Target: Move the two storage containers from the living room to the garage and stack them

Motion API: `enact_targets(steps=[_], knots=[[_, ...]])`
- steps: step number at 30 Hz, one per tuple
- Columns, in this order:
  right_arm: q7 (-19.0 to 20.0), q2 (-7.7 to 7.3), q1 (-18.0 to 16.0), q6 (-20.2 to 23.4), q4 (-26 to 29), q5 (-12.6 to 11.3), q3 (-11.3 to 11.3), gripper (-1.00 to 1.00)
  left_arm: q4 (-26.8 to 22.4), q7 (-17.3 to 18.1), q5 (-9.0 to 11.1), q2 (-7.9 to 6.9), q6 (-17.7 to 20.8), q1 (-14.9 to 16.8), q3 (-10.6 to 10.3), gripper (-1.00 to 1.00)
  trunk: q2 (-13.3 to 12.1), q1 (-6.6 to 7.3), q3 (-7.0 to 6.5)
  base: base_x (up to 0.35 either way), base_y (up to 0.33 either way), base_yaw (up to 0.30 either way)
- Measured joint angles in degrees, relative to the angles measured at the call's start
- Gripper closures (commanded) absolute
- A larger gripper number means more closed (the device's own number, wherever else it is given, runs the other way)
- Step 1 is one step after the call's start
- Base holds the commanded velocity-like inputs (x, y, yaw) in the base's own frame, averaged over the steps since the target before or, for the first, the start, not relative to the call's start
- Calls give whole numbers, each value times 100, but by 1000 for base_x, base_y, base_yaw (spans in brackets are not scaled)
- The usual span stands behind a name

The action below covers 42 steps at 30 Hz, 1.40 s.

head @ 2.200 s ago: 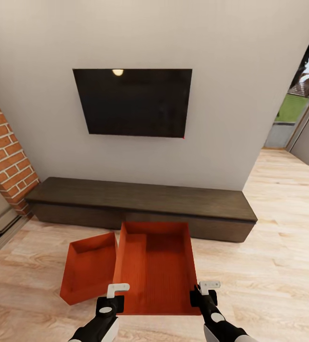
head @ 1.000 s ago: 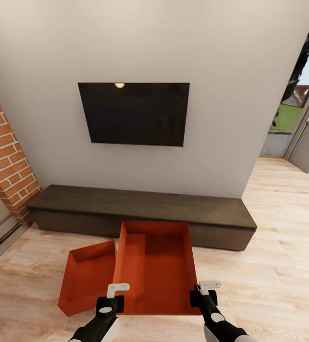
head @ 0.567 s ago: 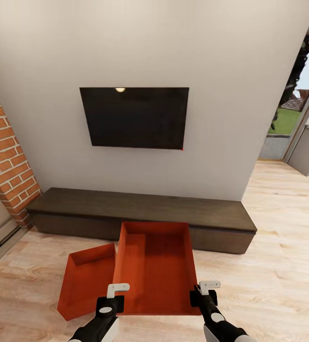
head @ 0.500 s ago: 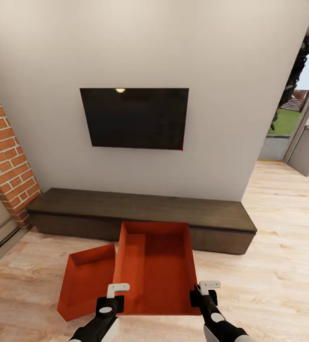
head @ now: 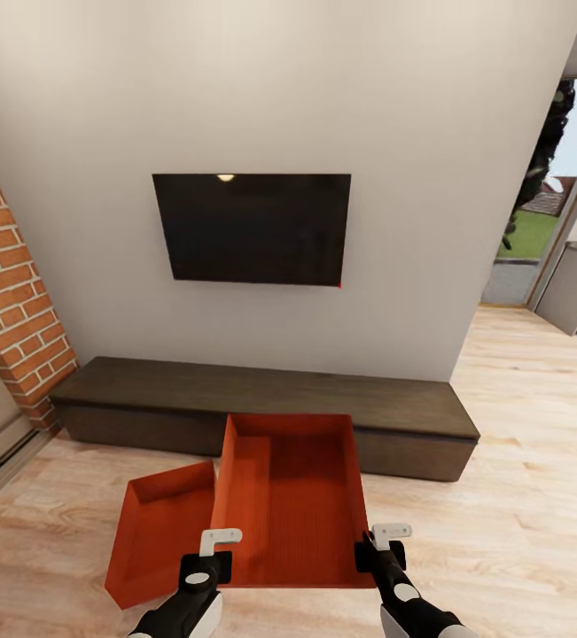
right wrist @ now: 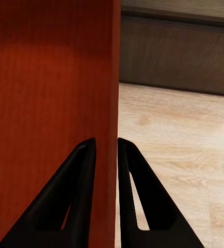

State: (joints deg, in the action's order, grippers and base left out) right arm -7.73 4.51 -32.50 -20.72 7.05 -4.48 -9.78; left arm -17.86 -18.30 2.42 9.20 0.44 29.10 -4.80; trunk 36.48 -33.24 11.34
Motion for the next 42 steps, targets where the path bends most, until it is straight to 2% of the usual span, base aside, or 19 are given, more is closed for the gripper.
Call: enact_targets(steps=[42], knots=[[0,0,0,3,0,0,0,100,0,0,0,0,2,0,1,100,-1,0,-388,0,0,0]])
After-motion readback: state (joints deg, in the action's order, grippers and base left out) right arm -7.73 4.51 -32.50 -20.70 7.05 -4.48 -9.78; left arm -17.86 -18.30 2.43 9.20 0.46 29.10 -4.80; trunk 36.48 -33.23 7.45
